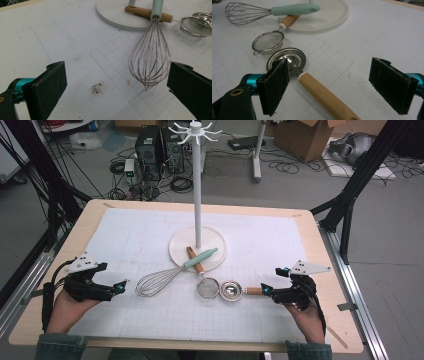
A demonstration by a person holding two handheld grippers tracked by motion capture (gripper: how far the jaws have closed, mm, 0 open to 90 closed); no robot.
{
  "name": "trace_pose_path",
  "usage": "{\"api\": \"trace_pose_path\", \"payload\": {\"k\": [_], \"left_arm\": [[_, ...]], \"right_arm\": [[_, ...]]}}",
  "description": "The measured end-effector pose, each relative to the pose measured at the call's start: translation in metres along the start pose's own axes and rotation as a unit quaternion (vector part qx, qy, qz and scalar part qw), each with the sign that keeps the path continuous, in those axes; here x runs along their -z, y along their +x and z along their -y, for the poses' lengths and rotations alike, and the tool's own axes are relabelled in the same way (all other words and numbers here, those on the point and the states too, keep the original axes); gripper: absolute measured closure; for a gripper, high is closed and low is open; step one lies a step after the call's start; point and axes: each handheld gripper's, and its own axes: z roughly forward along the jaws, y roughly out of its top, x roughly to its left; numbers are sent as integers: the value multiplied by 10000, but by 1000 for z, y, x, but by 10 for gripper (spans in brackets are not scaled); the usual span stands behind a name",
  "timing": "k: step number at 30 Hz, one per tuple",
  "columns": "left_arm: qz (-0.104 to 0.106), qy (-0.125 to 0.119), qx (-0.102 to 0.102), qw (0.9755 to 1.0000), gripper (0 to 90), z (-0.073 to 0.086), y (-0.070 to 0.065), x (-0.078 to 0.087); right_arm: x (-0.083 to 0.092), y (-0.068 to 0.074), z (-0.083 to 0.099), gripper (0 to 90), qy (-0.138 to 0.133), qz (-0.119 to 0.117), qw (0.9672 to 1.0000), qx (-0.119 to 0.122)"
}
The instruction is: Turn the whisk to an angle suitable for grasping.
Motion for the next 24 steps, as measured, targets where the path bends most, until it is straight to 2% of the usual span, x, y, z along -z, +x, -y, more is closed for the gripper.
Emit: {"api": "trace_pose_path", "payload": {"k": [24], "left_arm": [[119,-17,-61,9999,33,-3,-4,-2]], "right_arm": [[-2,1,1,155,2,-3,10000,-27]]}}
